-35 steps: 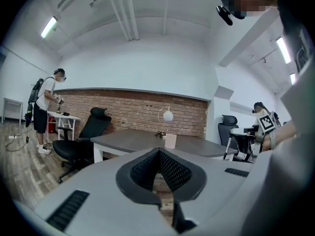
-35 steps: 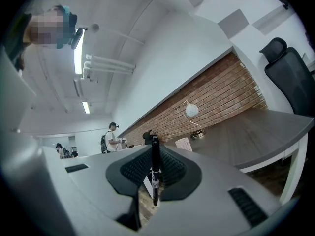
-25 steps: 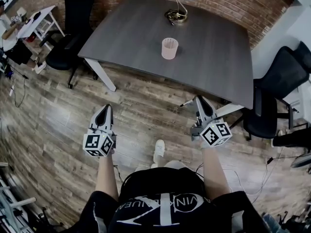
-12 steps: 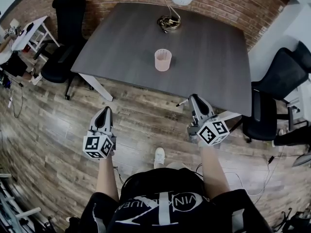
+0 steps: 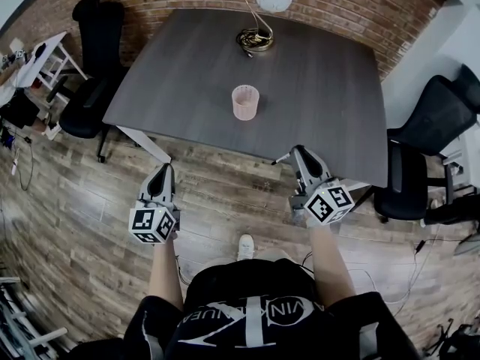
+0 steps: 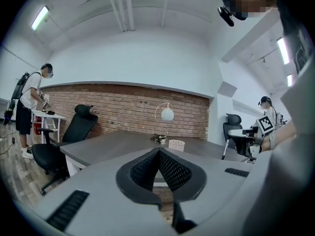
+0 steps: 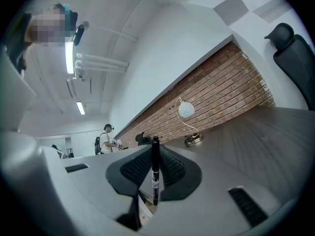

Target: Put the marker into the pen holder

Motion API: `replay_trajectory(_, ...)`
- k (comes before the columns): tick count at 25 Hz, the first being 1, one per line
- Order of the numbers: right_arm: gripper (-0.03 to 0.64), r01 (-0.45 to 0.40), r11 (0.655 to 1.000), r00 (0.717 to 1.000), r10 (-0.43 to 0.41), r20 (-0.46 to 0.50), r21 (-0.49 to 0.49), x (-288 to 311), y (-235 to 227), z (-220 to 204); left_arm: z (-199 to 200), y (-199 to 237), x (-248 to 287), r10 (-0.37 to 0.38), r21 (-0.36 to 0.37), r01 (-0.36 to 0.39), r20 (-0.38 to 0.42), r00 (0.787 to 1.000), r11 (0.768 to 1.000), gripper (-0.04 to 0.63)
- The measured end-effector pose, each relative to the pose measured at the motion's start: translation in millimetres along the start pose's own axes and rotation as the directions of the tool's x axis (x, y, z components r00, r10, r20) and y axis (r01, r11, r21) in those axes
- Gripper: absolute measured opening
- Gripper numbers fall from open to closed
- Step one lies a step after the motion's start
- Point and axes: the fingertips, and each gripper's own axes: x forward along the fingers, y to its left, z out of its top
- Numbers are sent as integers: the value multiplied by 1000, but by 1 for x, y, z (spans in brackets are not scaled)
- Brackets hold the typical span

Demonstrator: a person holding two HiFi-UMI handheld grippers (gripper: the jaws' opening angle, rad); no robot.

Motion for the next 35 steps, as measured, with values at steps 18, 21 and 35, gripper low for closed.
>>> replay_trajectory(18,54,-12,1000,1000,13,-4,27,20,-19,2,1,-5,34,-6,-3,6,-4,1000,1000,14)
replay_trajectory(21,52,-18,999,1000,18,-5,29,25,-20,1,2,-3,39,-6,-3,6,0,1000,1000,14)
replay_trajectory(35,52,-40,999,999,40,4,37,80,-37,14,2,9,104,-33,-18,33,0,999,999,14)
